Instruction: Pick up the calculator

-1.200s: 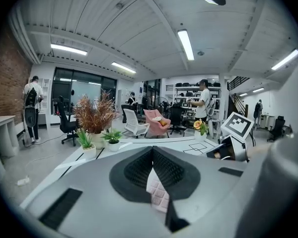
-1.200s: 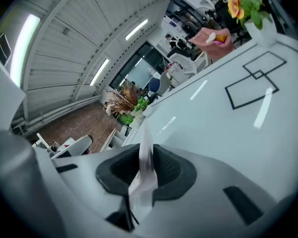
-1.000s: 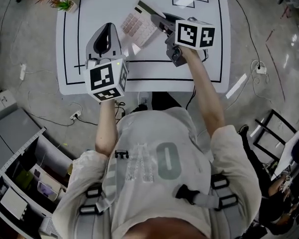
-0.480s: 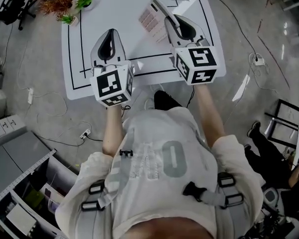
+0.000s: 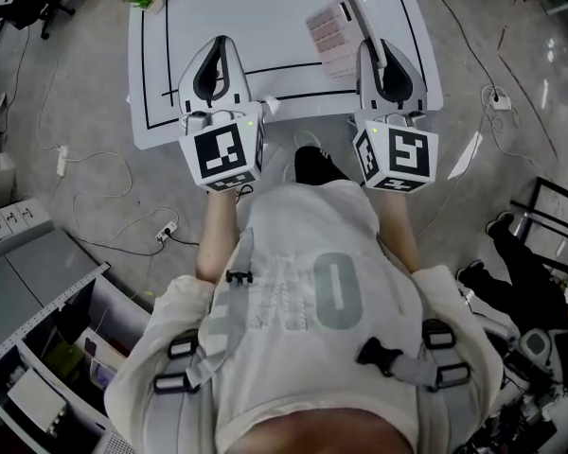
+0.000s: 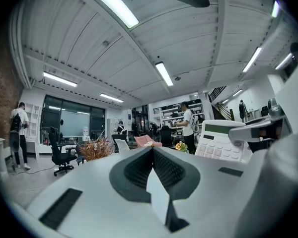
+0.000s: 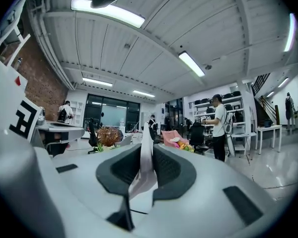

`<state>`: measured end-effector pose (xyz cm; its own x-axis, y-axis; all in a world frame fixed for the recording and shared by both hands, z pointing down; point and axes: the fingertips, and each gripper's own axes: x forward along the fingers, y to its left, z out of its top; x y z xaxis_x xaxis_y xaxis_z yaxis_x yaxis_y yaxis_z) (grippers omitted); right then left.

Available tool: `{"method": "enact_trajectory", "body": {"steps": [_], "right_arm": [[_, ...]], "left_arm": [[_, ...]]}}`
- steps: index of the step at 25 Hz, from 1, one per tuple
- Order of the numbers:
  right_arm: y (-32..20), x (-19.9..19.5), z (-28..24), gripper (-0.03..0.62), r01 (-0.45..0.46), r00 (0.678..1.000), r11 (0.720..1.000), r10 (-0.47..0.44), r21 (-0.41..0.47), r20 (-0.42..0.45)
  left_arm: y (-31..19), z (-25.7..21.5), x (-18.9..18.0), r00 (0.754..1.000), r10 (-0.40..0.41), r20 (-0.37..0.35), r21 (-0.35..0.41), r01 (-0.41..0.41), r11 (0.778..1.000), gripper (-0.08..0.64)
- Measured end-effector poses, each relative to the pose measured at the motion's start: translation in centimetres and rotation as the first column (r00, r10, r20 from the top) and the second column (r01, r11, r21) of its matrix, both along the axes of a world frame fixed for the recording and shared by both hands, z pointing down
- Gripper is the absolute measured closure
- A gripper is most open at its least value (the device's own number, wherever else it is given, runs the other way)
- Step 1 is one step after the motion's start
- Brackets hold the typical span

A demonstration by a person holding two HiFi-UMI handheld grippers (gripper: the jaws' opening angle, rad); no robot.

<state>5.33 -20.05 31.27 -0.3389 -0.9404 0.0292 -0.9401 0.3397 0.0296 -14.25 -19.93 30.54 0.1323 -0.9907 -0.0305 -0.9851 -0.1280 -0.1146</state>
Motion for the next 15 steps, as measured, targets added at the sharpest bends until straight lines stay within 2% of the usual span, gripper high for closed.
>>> {"method": "enact_trajectory", "body": {"steps": [5, 15], "right_arm": [[2.2, -0.6, 0.3, 0.517, -0.004, 1.000, 1.000, 0.004, -0.001, -0.007], [2.8, -1.8, 0.3, 0.517, 0.022, 1.000, 1.000, -0.022, -0.017, -0.014]], "left_arm": [[1.7, -0.2, -1.1, 1.000, -0.015, 0.000, 0.019, 0.015, 1.000, 0.540], [3.0, -0.3, -1.7, 1.000, -0.023, -0.002, 0.012, 0.023, 1.000, 0.540]]}}
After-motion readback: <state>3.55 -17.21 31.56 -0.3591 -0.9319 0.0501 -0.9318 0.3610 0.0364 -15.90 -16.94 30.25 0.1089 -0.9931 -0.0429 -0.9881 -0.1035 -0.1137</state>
